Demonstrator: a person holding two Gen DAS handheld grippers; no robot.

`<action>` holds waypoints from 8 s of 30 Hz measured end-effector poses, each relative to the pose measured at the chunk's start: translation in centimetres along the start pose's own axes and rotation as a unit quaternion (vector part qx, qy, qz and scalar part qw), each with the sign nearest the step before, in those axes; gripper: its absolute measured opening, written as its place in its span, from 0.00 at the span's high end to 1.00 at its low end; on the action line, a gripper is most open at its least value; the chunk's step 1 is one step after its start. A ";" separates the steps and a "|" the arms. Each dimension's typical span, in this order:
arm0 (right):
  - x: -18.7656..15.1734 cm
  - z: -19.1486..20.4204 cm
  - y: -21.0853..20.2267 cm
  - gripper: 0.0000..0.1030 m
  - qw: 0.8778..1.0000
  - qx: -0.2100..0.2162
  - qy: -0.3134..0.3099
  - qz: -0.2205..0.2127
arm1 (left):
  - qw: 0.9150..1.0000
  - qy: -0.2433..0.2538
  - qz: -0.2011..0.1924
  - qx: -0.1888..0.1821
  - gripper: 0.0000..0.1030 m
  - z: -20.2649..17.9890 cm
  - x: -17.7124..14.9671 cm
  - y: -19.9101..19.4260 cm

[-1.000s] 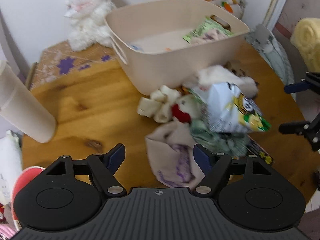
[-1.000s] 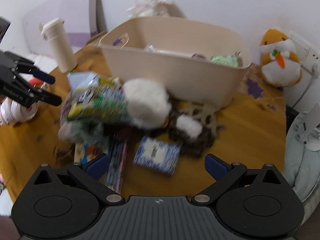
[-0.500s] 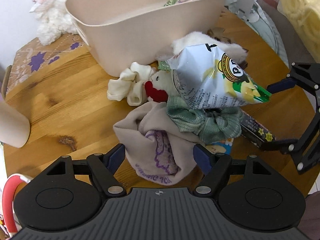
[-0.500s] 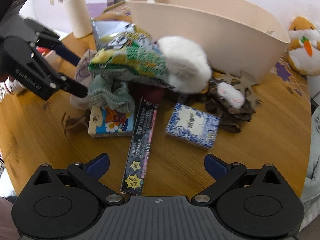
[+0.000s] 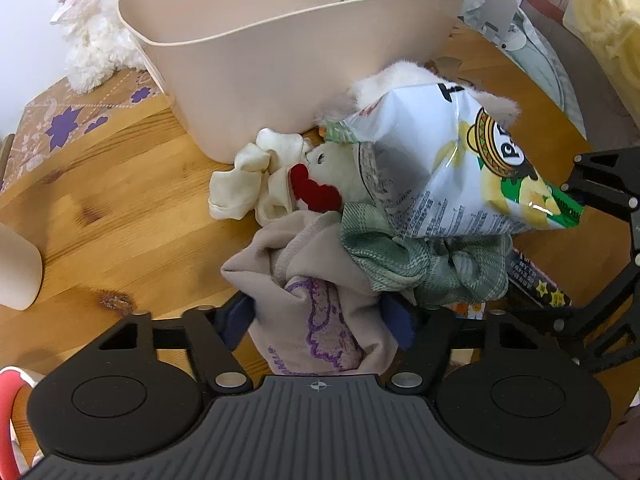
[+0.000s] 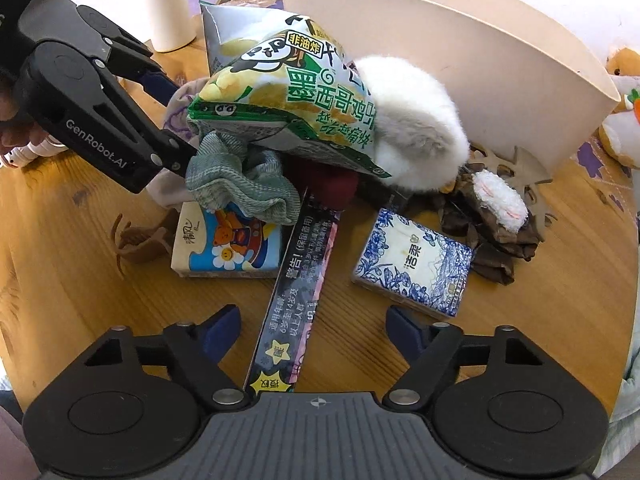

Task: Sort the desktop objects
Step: 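Grasp the grey cloth with left tool while right tool grasps dark snack stick box, then carry grey cloth and snack stick box into the basket and release both, then grasp the white-green chip bag with left tool while right tool grasps white plush, then carry chip bag and white plush into the basket and open both tools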

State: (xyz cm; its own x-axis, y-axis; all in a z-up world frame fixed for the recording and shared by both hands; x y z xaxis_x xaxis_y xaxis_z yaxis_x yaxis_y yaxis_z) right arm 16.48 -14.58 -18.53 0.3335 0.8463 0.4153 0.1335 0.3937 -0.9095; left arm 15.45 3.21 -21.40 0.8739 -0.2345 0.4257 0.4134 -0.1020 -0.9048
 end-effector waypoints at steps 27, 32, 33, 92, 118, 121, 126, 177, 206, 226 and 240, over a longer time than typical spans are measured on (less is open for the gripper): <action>-2.0 -2.6 -5.0 0.79 0.999 0.040 0.015 -0.027 | 0.999 -0.037 -0.026 0.016 0.82 2.9 -2.7 -6.0; -2.2 -3.2 -6.5 0.79 0.999 0.036 0.005 -0.040 | 0.997 -0.045 -0.044 0.034 0.82 4.4 -2.5 -8.1; -2.1 -3.3 -6.8 0.79 0.998 0.035 0.002 -0.043 | 0.997 -0.046 -0.047 0.037 0.82 4.6 -2.4 -8.4; 17.6 -16.5 -4.2 0.80 0.980 -0.079 0.076 -0.164 | 0.987 -0.057 -0.133 0.070 0.82 4.3 19.0 -1.3; 15.2 -15.6 -4.7 0.02 0.984 -0.076 0.077 -0.143 | 0.986 -0.083 -0.106 0.103 0.35 4.5 16.2 -3.0; 14.7 -15.0 -5.6 0.00 0.983 -0.070 0.071 -0.152 | 0.984 -0.095 -0.113 0.099 0.35 4.4 15.2 -4.6; 13.5 -13.6 -6.9 0.00 0.985 -0.052 0.057 -0.154 | 0.982 -0.118 -0.102 0.101 0.35 4.4 12.6 -6.7; 8.3 -7.0 0.8 0.63 0.996 0.049 -0.030 -0.063 | 0.904 -0.426 0.022 -0.017 0.28 3.9 2.0 -0.7; 7.0 -10.5 -8.7 0.79 0.987 0.037 0.016 -0.158 | 0.915 -0.400 -0.052 -0.005 0.37 5.3 1.6 -8.6; 11.7 -16.2 -10.9 0.79 0.969 -0.023 0.090 -0.229 | 0.941 -0.309 -0.139 0.025 0.37 7.7 9.8 -12.1; 15.3 -18.0 -6.7 0.79 0.963 -0.048 0.151 -0.217 | 0.959 -0.237 -0.149 0.039 0.37 4.2 16.7 -6.7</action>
State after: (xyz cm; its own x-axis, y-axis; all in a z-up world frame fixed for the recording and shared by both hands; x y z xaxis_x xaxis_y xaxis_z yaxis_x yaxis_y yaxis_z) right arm 37.45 -10.72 -6.44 0.4814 0.4599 0.7462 0.4026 0.6401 -0.6543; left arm 28.34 4.04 -8.21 0.7244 0.2617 0.6378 0.6645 -0.0185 -0.7471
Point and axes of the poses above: each gripper's, at about its wrist camera, not at the fingertips, and y roughly the way its jaws point, z to its left, x to its top, the point moved 2 cm from there along y, roughly the way its jaws point, and after that the axes turned 1 degree about x, right-handed, at the moved point
